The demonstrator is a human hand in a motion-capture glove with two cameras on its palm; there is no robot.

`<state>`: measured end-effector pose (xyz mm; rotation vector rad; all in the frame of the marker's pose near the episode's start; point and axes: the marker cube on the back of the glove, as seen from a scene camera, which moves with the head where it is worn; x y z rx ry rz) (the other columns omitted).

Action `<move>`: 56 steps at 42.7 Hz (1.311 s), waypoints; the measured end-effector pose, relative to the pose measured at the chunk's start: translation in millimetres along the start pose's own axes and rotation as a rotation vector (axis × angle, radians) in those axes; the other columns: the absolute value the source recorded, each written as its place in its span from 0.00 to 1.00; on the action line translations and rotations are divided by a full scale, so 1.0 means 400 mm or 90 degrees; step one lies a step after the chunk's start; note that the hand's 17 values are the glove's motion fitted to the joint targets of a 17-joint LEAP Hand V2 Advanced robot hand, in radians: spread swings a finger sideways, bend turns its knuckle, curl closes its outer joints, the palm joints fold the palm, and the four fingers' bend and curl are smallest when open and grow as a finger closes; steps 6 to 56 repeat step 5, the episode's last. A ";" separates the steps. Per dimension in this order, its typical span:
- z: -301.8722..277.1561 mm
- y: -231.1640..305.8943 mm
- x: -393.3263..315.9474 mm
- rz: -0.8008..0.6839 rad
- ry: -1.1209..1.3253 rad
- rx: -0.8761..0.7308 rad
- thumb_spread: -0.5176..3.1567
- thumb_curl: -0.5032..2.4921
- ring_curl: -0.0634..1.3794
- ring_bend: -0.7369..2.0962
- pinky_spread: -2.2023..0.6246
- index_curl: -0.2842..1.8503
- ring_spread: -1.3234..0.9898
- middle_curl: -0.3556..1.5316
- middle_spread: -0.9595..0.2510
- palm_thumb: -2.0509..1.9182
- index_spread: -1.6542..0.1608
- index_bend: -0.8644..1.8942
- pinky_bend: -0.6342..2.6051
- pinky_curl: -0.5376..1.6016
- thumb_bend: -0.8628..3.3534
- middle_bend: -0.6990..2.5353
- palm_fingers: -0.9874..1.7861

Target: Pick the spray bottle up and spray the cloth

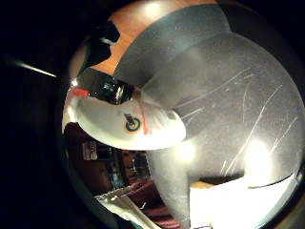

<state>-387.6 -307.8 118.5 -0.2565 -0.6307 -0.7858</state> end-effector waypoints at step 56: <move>0.000 -0.027 -0.008 -0.008 -0.001 0.075 0.38 0.32 0.29 0.43 0.80 0.23 0.54 0.38 0.74 0.67 0.73 0.35 0.33 0.43 0.20 0.28 0.50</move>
